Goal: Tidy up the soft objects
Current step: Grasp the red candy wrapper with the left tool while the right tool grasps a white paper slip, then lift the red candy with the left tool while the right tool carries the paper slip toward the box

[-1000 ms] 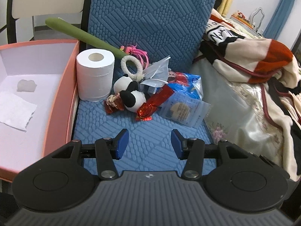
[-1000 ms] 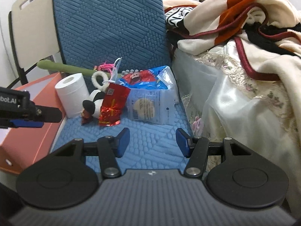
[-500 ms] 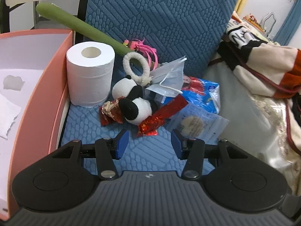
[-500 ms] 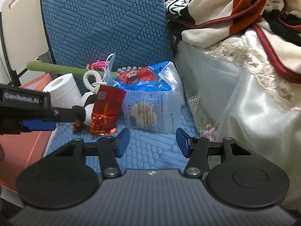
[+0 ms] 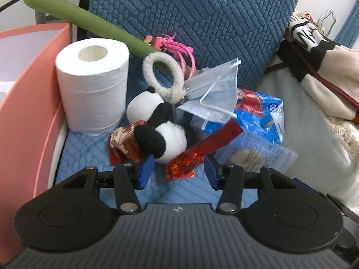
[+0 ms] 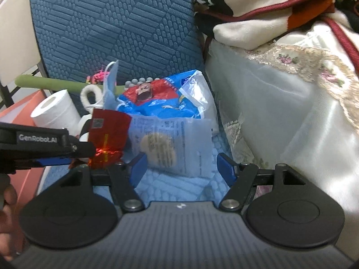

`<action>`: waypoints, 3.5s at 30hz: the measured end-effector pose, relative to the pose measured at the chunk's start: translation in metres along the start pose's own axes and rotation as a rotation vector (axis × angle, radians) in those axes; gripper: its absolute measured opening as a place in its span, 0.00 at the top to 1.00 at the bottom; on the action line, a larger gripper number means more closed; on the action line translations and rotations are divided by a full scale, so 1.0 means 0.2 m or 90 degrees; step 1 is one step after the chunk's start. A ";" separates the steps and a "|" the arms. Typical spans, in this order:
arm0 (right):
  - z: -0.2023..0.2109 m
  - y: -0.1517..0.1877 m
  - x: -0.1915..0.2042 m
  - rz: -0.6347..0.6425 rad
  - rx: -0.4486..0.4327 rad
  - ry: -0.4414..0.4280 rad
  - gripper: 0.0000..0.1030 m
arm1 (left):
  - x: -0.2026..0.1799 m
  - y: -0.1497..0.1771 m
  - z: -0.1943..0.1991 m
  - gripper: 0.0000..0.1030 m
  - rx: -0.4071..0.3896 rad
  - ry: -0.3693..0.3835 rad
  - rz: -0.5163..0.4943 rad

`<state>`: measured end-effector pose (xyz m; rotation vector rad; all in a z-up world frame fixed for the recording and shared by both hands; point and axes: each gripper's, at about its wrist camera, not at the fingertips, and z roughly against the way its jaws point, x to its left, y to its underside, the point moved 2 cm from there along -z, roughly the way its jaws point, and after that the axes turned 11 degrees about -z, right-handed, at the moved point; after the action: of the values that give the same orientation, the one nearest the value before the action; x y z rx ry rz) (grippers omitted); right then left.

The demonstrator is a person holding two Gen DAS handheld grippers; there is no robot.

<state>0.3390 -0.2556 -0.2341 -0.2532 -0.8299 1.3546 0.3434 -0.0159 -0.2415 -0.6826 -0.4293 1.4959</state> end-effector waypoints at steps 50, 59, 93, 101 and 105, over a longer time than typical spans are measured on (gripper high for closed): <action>0.01 0.05 0.12 0.047 0.085 -0.126 0.87 | -0.04 0.06 0.07 0.81 0.020 0.006 0.021; 0.08 0.08 0.12 0.048 0.069 -0.109 0.87 | 0.00 0.12 0.20 0.81 0.029 -0.006 0.052; 0.47 0.05 0.40 0.069 0.091 -0.126 0.87 | 0.16 0.15 0.67 0.81 0.032 0.024 0.034; 0.55 -0.06 0.49 0.072 0.069 -0.152 0.87 | 0.21 0.02 0.81 0.81 -0.001 0.031 0.033; 0.59 -0.13 0.57 0.079 0.045 -0.161 0.87 | 0.25 -0.06 0.85 0.81 -0.003 0.017 0.019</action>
<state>0.2802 -0.1912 -0.0934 -0.0792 -0.9862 1.5499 0.2448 0.0589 -0.1143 -0.7139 -0.4036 1.5135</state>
